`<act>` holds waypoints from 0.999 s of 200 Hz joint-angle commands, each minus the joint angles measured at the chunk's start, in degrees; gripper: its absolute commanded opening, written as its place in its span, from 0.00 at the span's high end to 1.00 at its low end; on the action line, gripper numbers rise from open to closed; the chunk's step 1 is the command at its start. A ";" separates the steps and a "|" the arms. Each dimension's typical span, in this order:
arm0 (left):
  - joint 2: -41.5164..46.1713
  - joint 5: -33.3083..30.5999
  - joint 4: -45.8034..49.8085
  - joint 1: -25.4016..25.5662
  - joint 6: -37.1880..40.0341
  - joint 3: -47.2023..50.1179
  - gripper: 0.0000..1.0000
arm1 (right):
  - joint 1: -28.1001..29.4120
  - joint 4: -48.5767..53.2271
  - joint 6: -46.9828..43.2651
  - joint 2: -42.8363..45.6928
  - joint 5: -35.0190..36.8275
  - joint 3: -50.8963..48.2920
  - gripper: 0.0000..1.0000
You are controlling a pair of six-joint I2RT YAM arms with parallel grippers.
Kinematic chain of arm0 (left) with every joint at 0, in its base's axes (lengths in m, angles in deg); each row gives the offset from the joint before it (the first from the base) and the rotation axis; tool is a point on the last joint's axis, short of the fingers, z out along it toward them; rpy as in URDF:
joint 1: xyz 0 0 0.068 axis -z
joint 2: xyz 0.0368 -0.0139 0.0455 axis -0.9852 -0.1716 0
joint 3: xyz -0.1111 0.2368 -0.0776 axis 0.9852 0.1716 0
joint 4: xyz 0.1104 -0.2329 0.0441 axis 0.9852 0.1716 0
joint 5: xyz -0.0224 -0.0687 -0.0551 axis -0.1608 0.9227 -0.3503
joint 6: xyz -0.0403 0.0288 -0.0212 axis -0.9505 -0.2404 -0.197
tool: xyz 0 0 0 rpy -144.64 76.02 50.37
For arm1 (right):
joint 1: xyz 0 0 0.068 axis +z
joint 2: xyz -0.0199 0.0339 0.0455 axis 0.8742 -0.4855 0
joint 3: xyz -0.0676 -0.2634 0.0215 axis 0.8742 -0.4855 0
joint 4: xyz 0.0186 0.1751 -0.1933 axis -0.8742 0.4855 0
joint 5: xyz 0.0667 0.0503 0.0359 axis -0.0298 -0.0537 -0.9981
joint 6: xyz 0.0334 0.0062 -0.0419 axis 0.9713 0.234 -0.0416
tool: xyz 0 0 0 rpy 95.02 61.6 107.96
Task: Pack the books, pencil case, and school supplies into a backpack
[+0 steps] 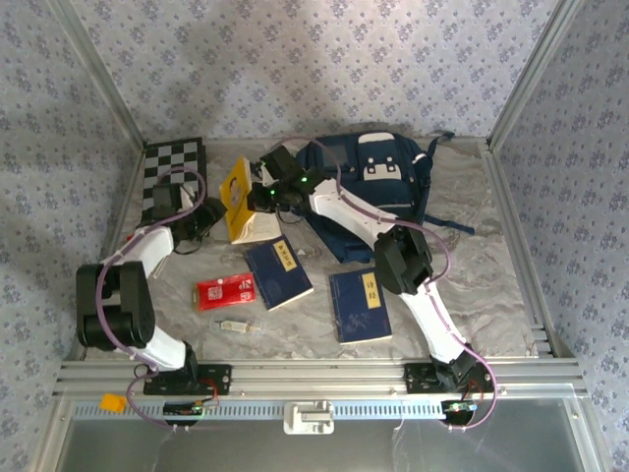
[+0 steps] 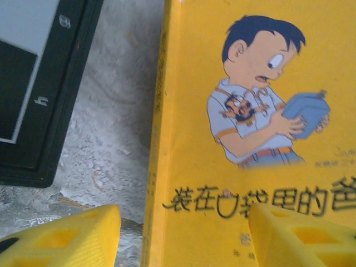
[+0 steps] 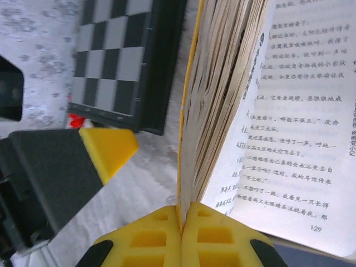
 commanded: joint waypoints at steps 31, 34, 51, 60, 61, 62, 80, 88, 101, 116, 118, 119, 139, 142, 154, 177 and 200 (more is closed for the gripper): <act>7.91 11.82 -4.38 -1.52 -5.64 2.25 0.28 | -1.23 -5.25 -1.84 15.91 -5.50 -8.12 1.00; 8.05 12.63 -4.81 -1.54 -6.25 2.37 0.27 | -1.31 -5.61 -1.69 16.57 -5.84 -8.81 1.00; 9.79 15.89 -9.10 -1.50 -10.25 4.09 0.25 | -2.04 -7.35 -1.32 19.96 -7.53 -12.59 1.00; 10.88 17.11 -12.50 -1.37 -12.94 5.56 0.24 | -2.33 -7.41 -1.40 21.55 -8.28 -14.08 1.00; 10.96 17.18 -12.92 -1.33 -13.11 5.77 0.24 | -2.32 -7.45 -1.35 21.73 -8.40 -14.26 1.00; 11.05 17.39 -13.35 -1.26 -13.50 5.92 0.24 | -2.35 -7.51 -1.33 21.86 -8.47 -14.35 1.00; 12.20 19.80 -19.55 -0.12 -16.92 7.97 0.24 | -2.84 -8.91 -1.34 24.81 -9.36 -17.49 1.00; 12.42 20.48 -20.41 0.58 -17.73 8.23 0.24 | -2.95 -9.31 -1.34 25.82 -9.87 -18.70 1.00; 12.79 20.68 -21.61 2.04 -19.06 8.92 0.23 | -3.05 -9.68 -1.38 27.33 -10.32 -20.25 1.00; 13.60 20.17 -24.17 3.17 -21.50 10.37 0.23 | -3.10 -9.98 -1.35 28.84 -10.33 -21.71 1.00; 13.66 20.15 -24.58 3.33 -21.88 10.55 0.23 | -3.10 -10.02 -1.34 29.04 -10.37 -21.88 1.00; 13.72 20.15 -24.81 3.44 -22.11 10.69 0.23 | -3.10 -10.07 -1.33 29.16 -10.33 -21.98 1.00; 14.62 20.05 -28.76 5.57 -25.47 12.15 0.23 | -3.48 -12.55 0.25 30.83 -11.23 -24.09 1.00; 14.79 19.89 -28.93 5.96 -25.77 12.21 0.23 | -3.45 -12.95 0.41 31.02 -11.49 -24.44 1.00; 15.57 19.09 -29.48 7.31 -26.58 12.47 0.23 | -3.52 -13.88 0.67 31.52 -12.05 -25.27 1.00; 17.26 18.28 -29.81 8.83 -27.83 12.42 0.24 | -3.89 -14.82 1.09 32.47 -12.20 -26.95 1.00; 19.00 18.38 -31.64 9.76 -30.29 12.25 0.26 | -4.61 -17.78 2.74 32.98 -13.44 -29.01 1.00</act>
